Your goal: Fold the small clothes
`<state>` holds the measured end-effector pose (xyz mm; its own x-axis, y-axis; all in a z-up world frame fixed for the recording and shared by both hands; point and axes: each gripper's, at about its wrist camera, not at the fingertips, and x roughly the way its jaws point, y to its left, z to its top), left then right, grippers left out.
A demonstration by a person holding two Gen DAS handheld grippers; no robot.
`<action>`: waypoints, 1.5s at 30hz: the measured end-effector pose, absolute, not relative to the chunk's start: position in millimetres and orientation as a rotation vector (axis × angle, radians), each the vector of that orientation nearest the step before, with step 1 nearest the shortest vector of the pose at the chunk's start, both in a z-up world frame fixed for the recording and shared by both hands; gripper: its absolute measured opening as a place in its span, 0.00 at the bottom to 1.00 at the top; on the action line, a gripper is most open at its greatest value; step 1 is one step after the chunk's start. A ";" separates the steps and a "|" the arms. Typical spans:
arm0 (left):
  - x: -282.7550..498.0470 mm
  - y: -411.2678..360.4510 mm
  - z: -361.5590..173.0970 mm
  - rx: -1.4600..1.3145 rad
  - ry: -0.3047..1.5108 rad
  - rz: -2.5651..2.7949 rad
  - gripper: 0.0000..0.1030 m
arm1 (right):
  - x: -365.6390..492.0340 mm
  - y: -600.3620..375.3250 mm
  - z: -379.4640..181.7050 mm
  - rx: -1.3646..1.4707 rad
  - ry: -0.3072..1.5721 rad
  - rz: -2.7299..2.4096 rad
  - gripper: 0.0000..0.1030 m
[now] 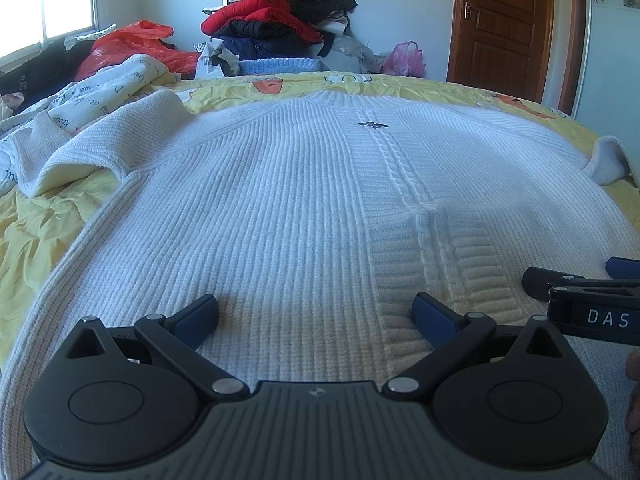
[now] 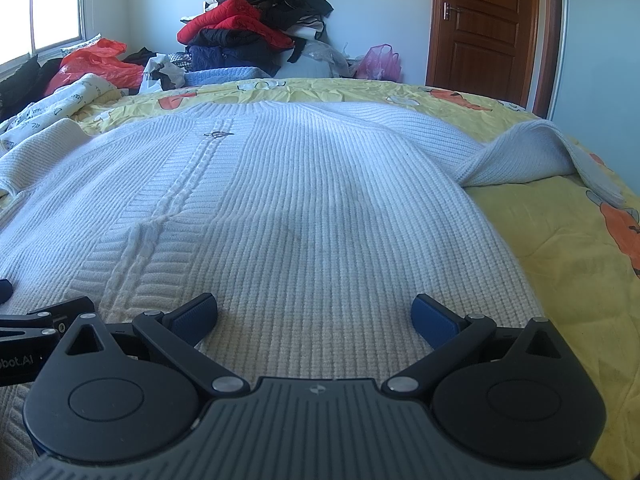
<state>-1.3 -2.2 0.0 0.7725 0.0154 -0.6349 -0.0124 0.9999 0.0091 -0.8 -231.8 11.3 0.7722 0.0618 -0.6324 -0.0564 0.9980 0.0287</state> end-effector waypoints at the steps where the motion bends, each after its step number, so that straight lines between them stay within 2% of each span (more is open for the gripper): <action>1: 0.0 -1.7 0.2 0.004 0.688 0.015 1.00 | -0.9 -231.9 11.2 0.009 0.685 0.064 0.99; 45: -0.3 -5.4 1.8 -0.002 0.679 0.026 1.00 | -1.9 -229.7 11.9 0.001 0.686 0.068 1.00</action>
